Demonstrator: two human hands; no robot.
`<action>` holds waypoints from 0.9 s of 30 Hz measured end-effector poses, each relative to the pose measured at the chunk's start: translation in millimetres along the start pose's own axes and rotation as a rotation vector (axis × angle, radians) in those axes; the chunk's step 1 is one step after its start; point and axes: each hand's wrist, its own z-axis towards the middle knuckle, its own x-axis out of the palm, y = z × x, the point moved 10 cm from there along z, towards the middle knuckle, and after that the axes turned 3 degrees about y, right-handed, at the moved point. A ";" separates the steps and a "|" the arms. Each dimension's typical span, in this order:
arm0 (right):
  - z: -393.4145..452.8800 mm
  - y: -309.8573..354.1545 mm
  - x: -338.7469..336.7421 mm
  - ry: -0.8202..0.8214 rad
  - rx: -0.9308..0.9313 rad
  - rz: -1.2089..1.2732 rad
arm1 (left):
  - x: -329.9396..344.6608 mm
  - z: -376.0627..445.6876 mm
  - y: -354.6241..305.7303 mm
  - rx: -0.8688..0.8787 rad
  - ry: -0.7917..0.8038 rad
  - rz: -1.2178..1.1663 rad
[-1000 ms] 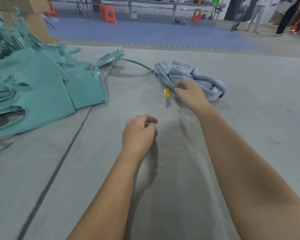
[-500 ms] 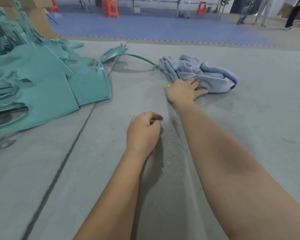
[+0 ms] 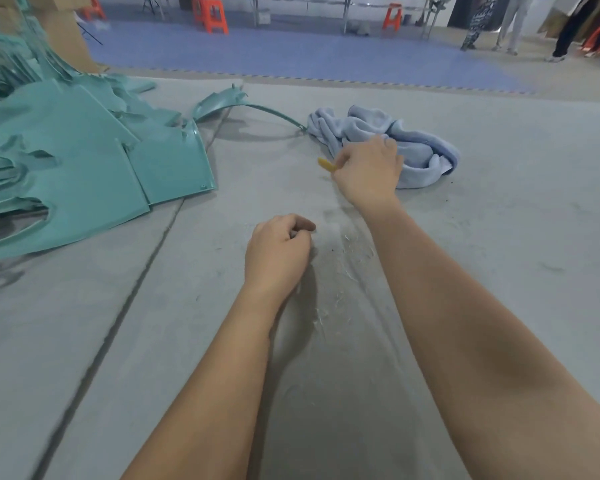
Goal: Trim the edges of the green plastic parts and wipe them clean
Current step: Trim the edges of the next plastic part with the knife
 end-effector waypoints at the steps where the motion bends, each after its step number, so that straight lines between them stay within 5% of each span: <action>1: -12.0 0.9 -13.9 -0.096 -0.024 0.142 | -0.6 -0.5 1.0 -0.013 -0.007 -0.034; 5: -65.6 5.9 -20.4 -0.069 0.031 0.805 | -12.7 -9.6 -6.2 -0.027 -0.106 -0.333; 11: -119.3 7.0 -16.4 -0.037 0.044 1.063 | -28.7 -25.8 -14.1 -0.031 -0.156 -0.620; 14: -133.3 6.3 -17.2 -0.041 0.070 1.180 | -21.4 -30.2 -16.2 -0.005 -0.105 -0.461; 17: -146.6 13.1 -21.7 -0.101 0.030 1.047 | -24.0 -32.2 -16.9 0.048 -0.130 -0.306; 23: -150.8 40.4 -8.6 -0.047 0.102 1.024 | -77.1 -26.4 -2.3 0.008 -0.351 -0.071; 27: -153.1 87.9 -0.9 0.032 0.028 1.064 | -152.0 -21.2 6.4 0.005 -0.543 0.429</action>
